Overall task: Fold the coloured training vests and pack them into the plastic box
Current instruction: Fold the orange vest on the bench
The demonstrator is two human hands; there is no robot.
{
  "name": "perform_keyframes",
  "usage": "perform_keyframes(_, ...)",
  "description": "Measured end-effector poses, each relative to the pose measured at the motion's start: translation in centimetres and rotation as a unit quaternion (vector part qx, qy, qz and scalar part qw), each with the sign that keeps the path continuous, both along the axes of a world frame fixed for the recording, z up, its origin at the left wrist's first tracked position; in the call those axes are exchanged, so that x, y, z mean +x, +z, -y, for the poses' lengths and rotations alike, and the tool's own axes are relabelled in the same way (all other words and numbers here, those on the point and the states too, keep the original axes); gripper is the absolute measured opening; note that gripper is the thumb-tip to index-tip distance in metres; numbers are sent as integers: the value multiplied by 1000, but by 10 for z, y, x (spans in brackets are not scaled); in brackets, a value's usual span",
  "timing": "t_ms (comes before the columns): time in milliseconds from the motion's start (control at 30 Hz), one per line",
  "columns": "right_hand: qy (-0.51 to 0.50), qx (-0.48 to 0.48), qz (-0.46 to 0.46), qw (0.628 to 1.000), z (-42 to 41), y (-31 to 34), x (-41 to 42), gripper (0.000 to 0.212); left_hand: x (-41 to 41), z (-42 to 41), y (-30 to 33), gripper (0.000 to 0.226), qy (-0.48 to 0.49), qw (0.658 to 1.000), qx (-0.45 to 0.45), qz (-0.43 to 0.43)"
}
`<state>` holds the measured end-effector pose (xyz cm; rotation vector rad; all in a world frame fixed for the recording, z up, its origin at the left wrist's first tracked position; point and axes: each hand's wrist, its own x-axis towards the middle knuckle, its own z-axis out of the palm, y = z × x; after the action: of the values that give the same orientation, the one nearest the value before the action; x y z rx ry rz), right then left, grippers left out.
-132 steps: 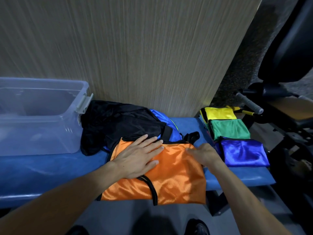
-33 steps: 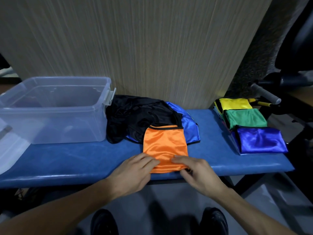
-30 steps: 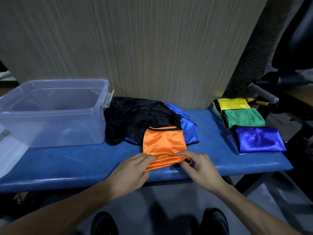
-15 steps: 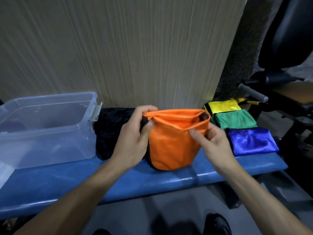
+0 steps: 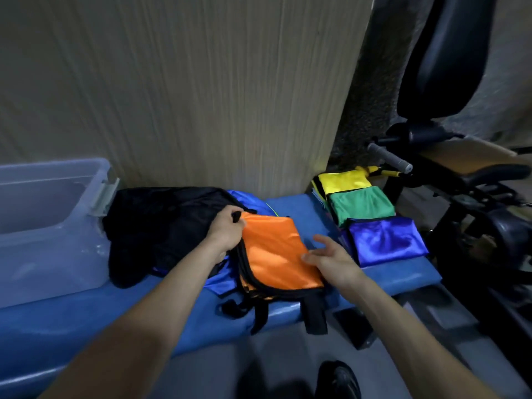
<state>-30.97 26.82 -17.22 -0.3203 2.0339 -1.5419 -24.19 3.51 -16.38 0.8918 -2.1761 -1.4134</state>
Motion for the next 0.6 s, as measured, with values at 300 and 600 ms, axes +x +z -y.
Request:
perform_keyframes(300,182,180,-365,895,-37,21,9,57,-16,6,8,34,24,994,-101,42)
perform_keyframes(600,277,331,-471,769,-47,29,60,67,16,-46,44,28,-350,864,-361,-5)
